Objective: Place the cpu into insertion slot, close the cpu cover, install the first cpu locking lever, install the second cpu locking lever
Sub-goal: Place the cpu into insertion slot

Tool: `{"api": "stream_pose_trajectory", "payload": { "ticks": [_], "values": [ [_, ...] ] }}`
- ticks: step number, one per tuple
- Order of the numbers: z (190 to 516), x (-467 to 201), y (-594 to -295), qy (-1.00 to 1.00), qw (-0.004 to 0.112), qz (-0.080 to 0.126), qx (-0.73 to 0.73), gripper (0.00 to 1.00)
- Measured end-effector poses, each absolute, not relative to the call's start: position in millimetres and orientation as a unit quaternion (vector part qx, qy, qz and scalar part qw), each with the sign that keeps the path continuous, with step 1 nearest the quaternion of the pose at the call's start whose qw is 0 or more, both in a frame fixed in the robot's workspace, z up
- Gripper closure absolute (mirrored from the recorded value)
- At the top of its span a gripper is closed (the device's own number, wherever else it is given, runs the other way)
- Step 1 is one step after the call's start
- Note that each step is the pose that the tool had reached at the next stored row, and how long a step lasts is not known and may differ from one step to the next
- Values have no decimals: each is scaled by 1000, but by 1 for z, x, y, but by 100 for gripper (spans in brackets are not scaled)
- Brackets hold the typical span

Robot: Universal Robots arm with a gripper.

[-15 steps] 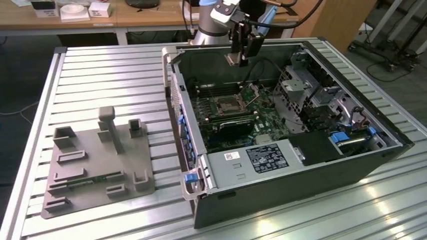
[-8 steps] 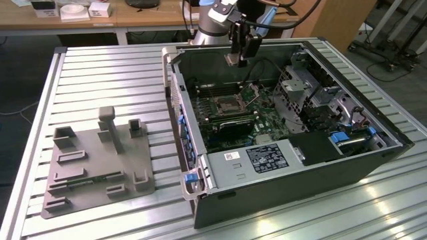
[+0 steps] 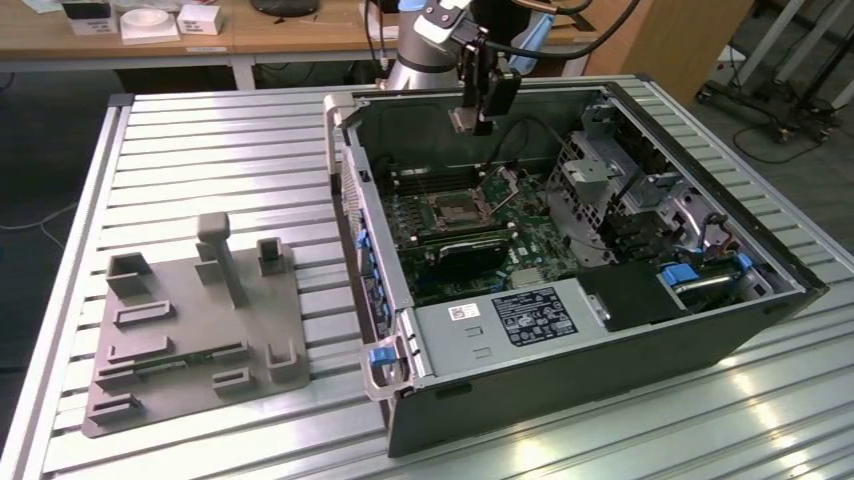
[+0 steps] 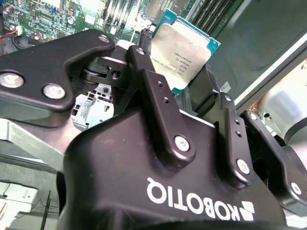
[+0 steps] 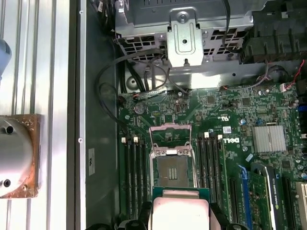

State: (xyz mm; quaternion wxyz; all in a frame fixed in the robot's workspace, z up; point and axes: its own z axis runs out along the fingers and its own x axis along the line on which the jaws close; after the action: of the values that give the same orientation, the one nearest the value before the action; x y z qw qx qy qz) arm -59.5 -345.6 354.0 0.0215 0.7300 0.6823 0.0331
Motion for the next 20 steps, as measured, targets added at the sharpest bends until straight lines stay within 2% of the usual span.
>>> {"api": "stream_pose_trajectory", "payload": {
  "ticks": [10, 20],
  "values": [
    [354, -59, -346, 682, 21, 33, 730, 45],
    [347, -59, -346, 680, 14, 25, 733, 45]
  ]
}}
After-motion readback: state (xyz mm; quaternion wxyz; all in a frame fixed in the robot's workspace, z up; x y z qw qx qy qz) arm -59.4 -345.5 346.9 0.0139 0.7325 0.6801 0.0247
